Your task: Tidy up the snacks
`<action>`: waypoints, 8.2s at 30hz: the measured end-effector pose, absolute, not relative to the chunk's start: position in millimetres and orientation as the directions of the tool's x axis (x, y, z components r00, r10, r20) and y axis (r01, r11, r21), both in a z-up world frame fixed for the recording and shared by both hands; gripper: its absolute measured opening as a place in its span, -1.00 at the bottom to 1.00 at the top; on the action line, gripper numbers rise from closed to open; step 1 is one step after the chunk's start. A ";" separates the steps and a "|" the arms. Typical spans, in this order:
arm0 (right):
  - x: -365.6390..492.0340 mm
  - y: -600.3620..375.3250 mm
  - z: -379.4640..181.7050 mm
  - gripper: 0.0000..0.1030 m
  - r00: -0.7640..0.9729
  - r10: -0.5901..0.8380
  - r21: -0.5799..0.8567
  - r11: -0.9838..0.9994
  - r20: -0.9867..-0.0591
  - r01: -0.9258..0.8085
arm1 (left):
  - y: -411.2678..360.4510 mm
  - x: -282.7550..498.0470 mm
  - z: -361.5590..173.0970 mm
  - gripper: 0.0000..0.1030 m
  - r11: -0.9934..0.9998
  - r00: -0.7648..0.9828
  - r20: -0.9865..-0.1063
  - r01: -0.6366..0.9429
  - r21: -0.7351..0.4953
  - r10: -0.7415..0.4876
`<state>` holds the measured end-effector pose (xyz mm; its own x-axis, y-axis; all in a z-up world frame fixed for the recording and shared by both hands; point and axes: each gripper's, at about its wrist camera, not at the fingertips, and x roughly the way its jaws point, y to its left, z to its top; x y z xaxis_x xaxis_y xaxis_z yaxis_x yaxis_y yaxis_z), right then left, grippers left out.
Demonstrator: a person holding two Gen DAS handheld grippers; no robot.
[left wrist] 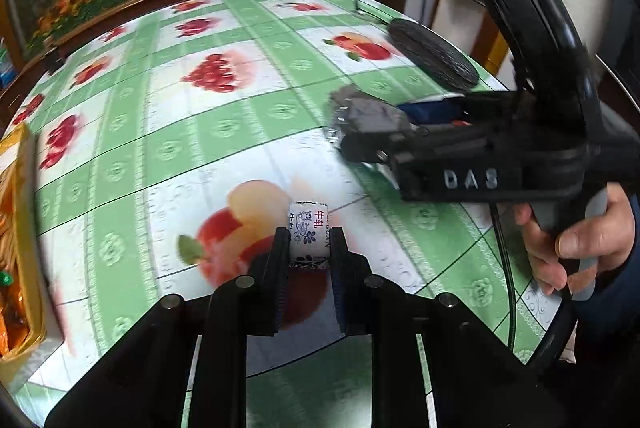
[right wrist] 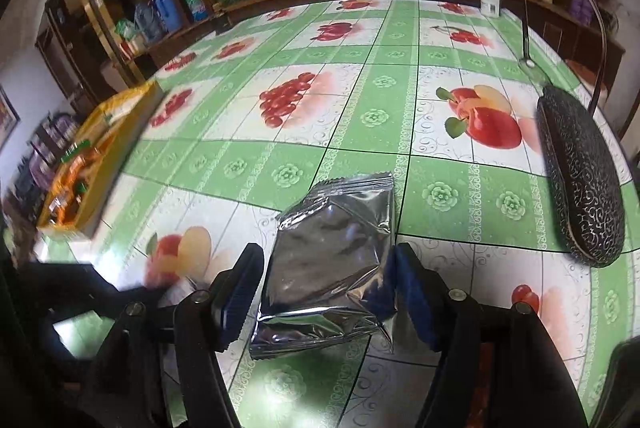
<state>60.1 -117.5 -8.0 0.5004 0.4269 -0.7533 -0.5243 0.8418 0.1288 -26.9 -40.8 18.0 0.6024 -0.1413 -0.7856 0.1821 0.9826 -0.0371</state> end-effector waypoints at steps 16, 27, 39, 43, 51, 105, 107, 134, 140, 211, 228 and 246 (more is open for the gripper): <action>33.0 -104.5 5.2 0.18 0.577 0.456 0.070 0.821 -0.677 -0.567 | 2.0 -43.2 43.7 -0.68 0.999 0.720 -0.693 0.022 -0.026 -0.034; 12.1 -61.5 23.4 0.17 0.500 0.585 0.154 0.734 -0.639 -0.661 | 37.1 -63.1 55.7 -0.68 0.990 0.776 -0.616 -0.124 0.064 0.137; -12.3 -7.5 39.6 0.17 0.447 0.626 0.129 0.660 -0.639 -0.740 | 73.9 -83.3 59.3 -0.68 0.970 0.791 -0.566 -0.228 0.079 0.232; -18.8 9.1 43.6 0.17 0.433 0.632 0.120 0.641 -0.643 -0.758 | 87.6 -89.7 60.1 -0.68 0.964 0.792 -0.558 -0.256 0.065 0.248; -28.4 38.3 50.3 0.17 0.409 0.644 0.102 0.604 -0.646 -0.790 | 115.2 -102.5 61.0 -0.68 0.949 0.789 -0.545 -0.313 0.039 0.283; 38.3 271.5 26.3 0.17 0.318 0.652 0.077 0.502 -0.688 -0.862 | 232.4 -65.4 26.5 -0.67 0.848 0.657 -0.634 -0.530 -0.004 0.407; 42.2 273.6 25.6 0.17 0.314 0.652 0.085 0.504 -0.690 -0.859 | 231.4 -64.9 26.8 -0.67 0.843 0.653 -0.627 -0.537 0.011 0.425; 45.0 276.9 19.8 0.24 0.310 0.622 0.085 0.521 -0.720 -0.849 | 229.9 -67.1 28.4 -0.67 0.828 0.647 -0.603 -0.559 0.042 0.467; 44.5 273.5 20.5 0.28 0.308 0.623 0.094 0.526 -0.719 -0.845 | 229.1 -66.9 27.8 -0.67 0.828 0.645 -0.602 -0.559 0.046 0.470; -1.7 199.5 43.7 0.44 0.261 0.732 0.270 0.521 -0.630 -0.809 | 187.0 -103.2 48.1 0.14 0.801 0.649 -0.513 -0.583 0.140 0.562; -17.8 148.3 22.5 0.61 0.120 0.821 0.502 0.450 -0.558 -0.738 | 147.4 -126.7 39.0 0.56 0.814 0.663 -0.531 -0.573 0.095 0.528; -7.1 46.1 31.0 0.74 0.179 0.800 0.355 0.439 -0.573 -0.825 | 157.7 -143.5 40.1 0.73 0.845 0.674 -0.599 -0.535 0.008 0.432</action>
